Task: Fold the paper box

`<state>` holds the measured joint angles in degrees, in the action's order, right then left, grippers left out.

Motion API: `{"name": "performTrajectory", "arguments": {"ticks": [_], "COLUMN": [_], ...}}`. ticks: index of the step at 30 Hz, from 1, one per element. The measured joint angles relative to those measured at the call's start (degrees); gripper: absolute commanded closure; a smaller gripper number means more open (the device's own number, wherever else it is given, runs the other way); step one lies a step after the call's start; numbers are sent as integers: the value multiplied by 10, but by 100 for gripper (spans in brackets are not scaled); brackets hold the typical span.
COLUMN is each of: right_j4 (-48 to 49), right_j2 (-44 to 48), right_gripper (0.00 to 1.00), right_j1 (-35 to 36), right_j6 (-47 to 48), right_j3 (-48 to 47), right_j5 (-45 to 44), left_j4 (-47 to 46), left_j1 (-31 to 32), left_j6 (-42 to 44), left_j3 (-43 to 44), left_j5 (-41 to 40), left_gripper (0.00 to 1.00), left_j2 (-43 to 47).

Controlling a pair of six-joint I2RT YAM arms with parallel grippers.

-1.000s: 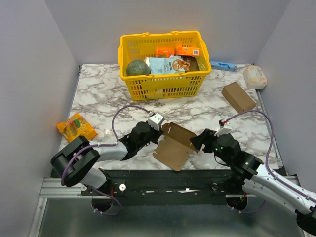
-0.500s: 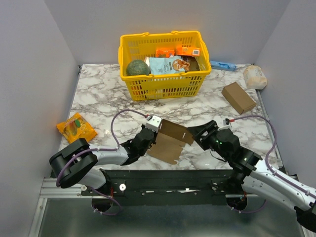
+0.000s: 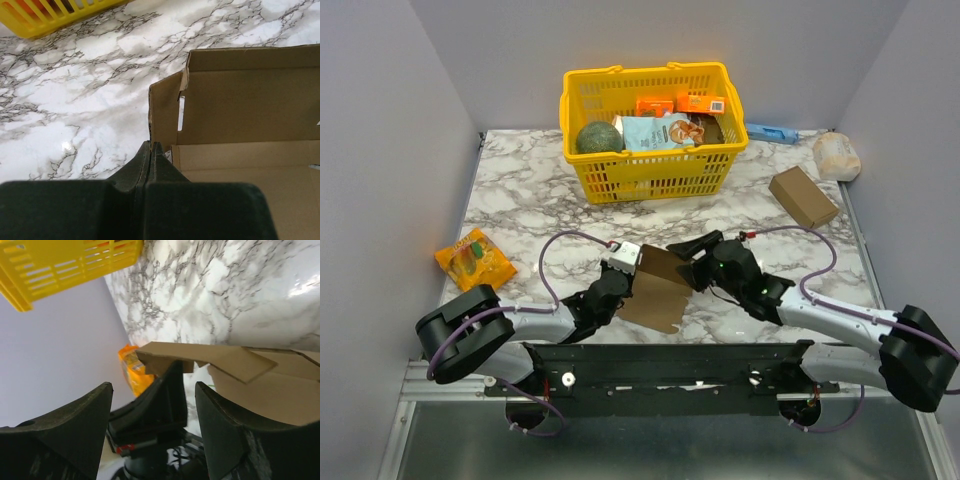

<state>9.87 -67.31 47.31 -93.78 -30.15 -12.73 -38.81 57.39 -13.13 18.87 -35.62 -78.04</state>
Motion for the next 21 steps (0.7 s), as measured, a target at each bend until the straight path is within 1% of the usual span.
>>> {"name": "performTrajectory", "arguments": {"ticks": [3,8,16,18,19,21], "right_j4": [36,51,54,53,52,51], "right_j2": [-43,-87,-92,-92,-92,-92], "right_gripper": [29,40,46,49,52,54], "right_j1": [0,0,0,0,0,0], "right_j6": [-36,-74,-102,-108,-111,-115], "right_j3": [-3,-10,-17,-17,-17,-16], "right_j5": [5,6,-1,-6,-9,-16], "left_j4": [-13,-28,-44,-48,-49,-50], "left_j1": [4,7,15,17,19,20], "left_j6": [0,0,0,0,0,0], "left_j3": [-8,-19,-22,-24,-25,-25], "left_j5": [-8,-20,-36,-40,-44,-48], "left_gripper": [100,100,100,100,100,100], "left_j2": [1,2,2,3,4,4]}}
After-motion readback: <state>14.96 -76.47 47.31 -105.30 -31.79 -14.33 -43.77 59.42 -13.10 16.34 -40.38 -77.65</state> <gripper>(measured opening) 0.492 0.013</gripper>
